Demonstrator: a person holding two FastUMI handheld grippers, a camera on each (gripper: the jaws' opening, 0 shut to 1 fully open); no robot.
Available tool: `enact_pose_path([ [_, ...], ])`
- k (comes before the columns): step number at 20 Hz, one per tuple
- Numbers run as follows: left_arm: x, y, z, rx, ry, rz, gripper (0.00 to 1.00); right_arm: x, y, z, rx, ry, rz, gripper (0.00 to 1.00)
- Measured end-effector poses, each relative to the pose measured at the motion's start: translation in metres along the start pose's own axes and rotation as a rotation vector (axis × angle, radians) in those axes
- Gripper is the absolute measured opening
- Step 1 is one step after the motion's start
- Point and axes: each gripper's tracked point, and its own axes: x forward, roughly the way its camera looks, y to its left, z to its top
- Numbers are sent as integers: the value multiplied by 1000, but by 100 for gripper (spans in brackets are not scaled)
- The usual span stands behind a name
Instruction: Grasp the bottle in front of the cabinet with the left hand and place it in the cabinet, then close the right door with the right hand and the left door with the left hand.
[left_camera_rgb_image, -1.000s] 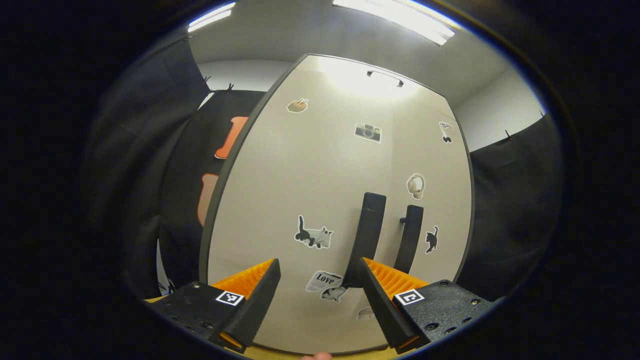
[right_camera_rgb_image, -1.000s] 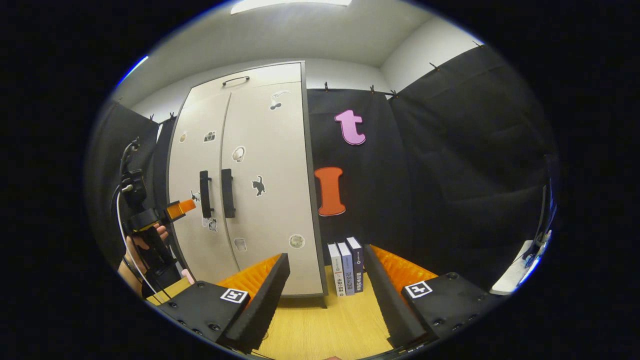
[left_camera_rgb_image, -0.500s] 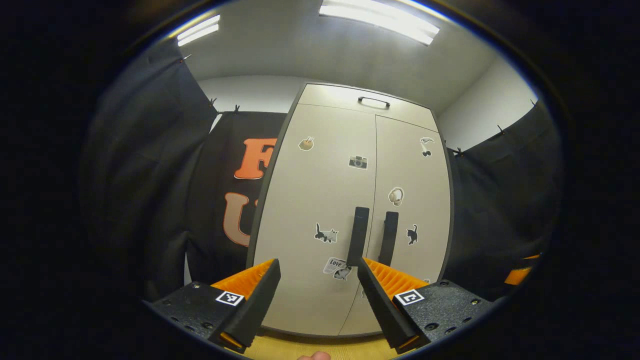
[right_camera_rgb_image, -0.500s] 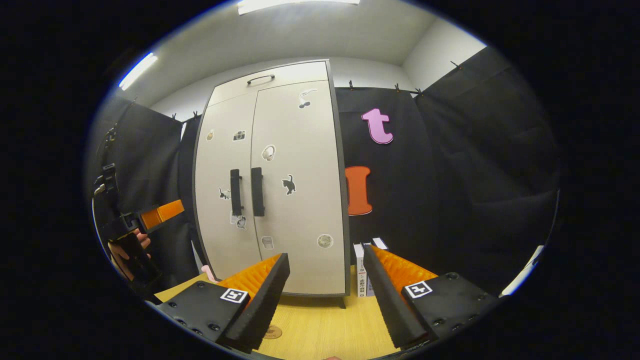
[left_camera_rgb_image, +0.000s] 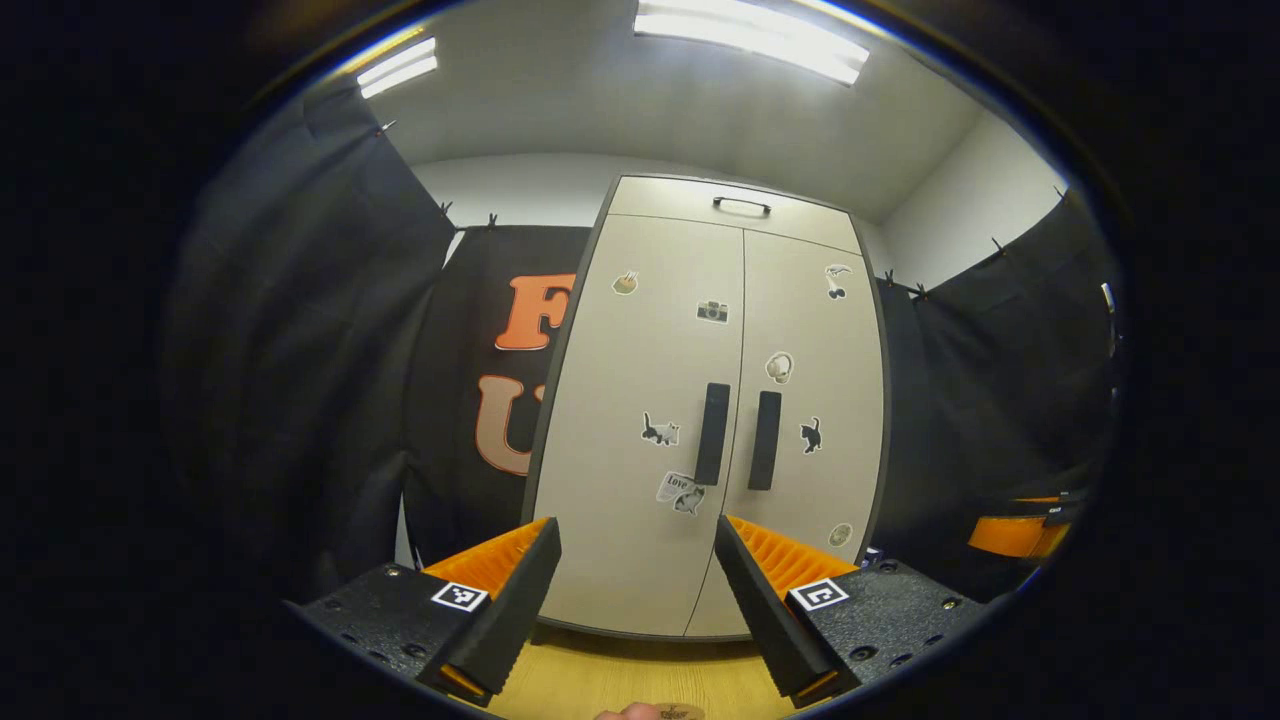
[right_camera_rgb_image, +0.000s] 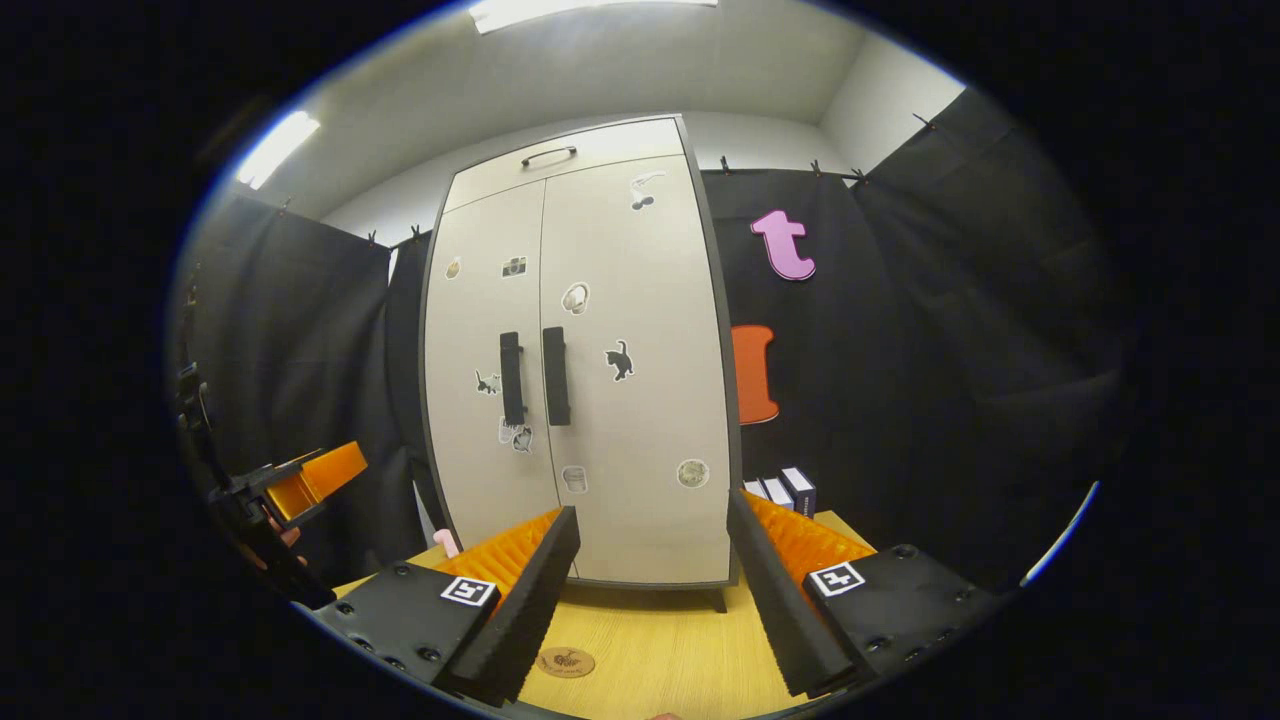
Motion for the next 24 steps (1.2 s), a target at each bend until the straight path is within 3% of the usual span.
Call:
enact_pose_path([
  [9, -6, -19, -2, -12, 4, -39, 94, -7, -13, -13, 26, 7, -35, 98],
  [24, -3, -24, 13, 11, -9, -33, 94, -4, -21, -10, 17, -20, -57, 98],
])
